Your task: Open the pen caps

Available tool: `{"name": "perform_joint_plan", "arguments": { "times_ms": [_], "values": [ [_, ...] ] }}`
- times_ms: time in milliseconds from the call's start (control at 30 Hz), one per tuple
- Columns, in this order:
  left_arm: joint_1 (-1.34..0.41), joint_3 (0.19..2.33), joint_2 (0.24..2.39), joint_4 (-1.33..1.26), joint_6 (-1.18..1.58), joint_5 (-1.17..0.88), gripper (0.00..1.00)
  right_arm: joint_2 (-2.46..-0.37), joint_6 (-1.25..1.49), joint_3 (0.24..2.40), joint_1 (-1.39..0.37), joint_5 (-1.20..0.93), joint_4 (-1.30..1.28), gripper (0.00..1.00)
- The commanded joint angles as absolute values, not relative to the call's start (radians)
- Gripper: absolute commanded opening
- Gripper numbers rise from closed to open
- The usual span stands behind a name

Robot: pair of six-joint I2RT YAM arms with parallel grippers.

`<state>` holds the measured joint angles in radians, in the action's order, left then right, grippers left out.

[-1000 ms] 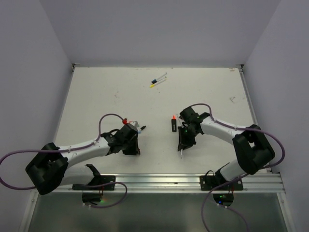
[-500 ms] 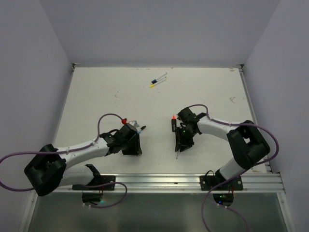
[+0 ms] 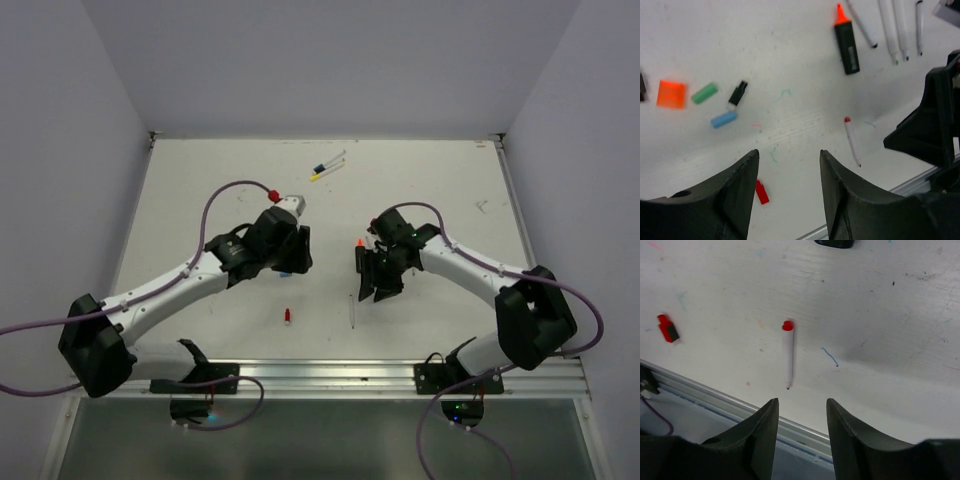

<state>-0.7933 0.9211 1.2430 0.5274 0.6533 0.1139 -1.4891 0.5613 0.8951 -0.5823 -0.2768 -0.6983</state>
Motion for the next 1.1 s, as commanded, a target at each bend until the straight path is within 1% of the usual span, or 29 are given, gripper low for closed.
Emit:
{"name": "perform_joint_plan", "arguments": {
  "times_ms": [0,133,200,267,300,333,433,467,500,633,700,800,833,933,1067],
  "values": [
    [-0.75,1.07,1.346,0.487,0.43,0.138,0.55,-1.404,0.54,0.994,-0.581,-0.288,-0.793,0.47],
    [-0.614,1.245,1.491,0.391,0.272,-0.048,0.55,-1.35,0.548,1.061,-0.583,-0.321,-0.876,0.49],
    [-0.543,1.319,1.601,0.364,0.18,-0.095,0.56,-1.332,0.554,1.106,-0.581,-0.333,-0.905,0.5],
    [-0.49,1.451,1.684,0.364,0.102,-0.147,0.56,-1.318,0.558,1.143,-0.581,-0.337,-0.943,0.5],
    [-0.479,1.497,1.768,0.371,0.082,-0.147,0.56,-1.318,0.56,1.152,-0.581,-0.339,-0.954,0.5],
    [-0.459,1.584,1.81,0.374,0.062,-0.164,0.56,-1.315,0.563,1.161,-0.581,-0.339,-0.966,0.5],
    [-0.431,1.742,1.965,0.368,0.006,-0.248,0.52,-1.33,0.546,1.198,-0.565,-0.339,-1.0,0.5],
    [-0.419,1.778,2.0,0.365,-0.05,-0.267,0.52,-1.336,0.539,1.215,-0.552,-0.342,-1.008,0.5],
    [-0.413,1.814,2.069,0.365,-0.066,-0.281,0.52,-1.354,0.526,1.224,-0.546,-0.344,-1.017,0.5],
    [-0.374,2.004,2.227,0.38,-0.117,-0.367,0.54,-1.381,0.526,1.247,-0.506,-0.388,-1.029,0.5],
    [-0.359,2.06,2.3,0.387,-0.11,-0.376,0.54,-1.385,0.526,1.255,-0.482,-0.396,-1.031,0.5],
    [-0.325,2.121,2.365,0.356,-0.092,-0.451,0.54,-1.391,0.523,1.258,-0.437,-0.409,-1.029,0.5],
    [-0.316,2.128,2.376,0.345,-0.095,-0.456,0.58,-1.393,0.523,1.255,-0.425,-0.417,-1.017,0.5],
    [-0.308,2.135,2.404,0.308,-0.11,-0.457,0.63,-1.407,0.528,1.252,-0.391,-0.425,-0.996,0.5],
    [-0.307,2.138,2.439,0.275,-0.103,-0.453,0.66,-1.427,0.532,1.272,-0.384,-0.425,-0.98,0.5]
  ]
}}
